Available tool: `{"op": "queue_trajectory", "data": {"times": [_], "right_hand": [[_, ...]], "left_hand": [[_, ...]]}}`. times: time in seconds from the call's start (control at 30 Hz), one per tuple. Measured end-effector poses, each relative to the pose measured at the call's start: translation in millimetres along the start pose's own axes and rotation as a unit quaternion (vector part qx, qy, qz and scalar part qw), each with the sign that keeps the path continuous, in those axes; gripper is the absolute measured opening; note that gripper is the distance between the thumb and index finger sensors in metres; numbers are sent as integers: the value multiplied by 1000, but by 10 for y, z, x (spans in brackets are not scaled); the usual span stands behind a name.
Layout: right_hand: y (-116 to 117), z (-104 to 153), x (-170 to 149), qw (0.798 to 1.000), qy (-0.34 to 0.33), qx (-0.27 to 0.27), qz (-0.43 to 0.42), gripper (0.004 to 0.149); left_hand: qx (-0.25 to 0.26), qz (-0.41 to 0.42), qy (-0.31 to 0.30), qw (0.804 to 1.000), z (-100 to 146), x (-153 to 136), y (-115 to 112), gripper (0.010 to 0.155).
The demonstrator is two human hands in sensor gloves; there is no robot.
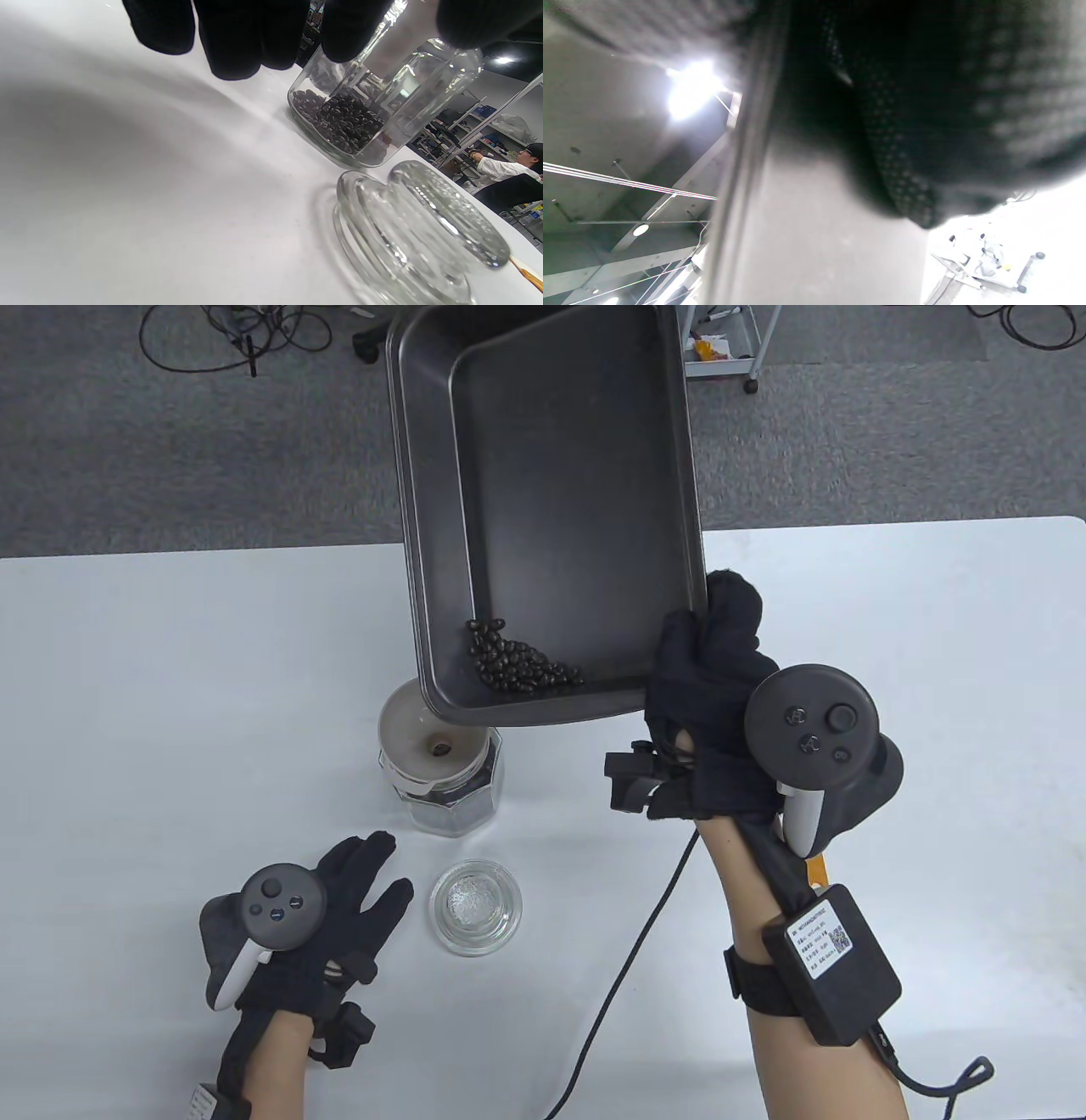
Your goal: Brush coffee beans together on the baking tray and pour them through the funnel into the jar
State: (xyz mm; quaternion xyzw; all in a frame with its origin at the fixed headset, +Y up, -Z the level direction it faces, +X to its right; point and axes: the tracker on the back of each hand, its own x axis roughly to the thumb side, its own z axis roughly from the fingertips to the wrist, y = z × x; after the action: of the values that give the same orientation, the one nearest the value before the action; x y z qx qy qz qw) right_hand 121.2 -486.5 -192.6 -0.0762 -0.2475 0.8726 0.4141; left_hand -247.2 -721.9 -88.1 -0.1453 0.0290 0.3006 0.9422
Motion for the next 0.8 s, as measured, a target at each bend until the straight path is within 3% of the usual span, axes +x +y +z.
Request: {"op": "queue_trajectory", "data": {"times": [0.47, 0.8], "right_hand": [[119, 148, 332, 994, -97, -22, 47, 41], [166, 211, 426, 988, -132, -38, 66, 41]], "left_hand": [[1, 2, -3, 1000, 7, 2, -1, 71], [1, 5, -3, 1000, 10, -3, 0, 71]]}}
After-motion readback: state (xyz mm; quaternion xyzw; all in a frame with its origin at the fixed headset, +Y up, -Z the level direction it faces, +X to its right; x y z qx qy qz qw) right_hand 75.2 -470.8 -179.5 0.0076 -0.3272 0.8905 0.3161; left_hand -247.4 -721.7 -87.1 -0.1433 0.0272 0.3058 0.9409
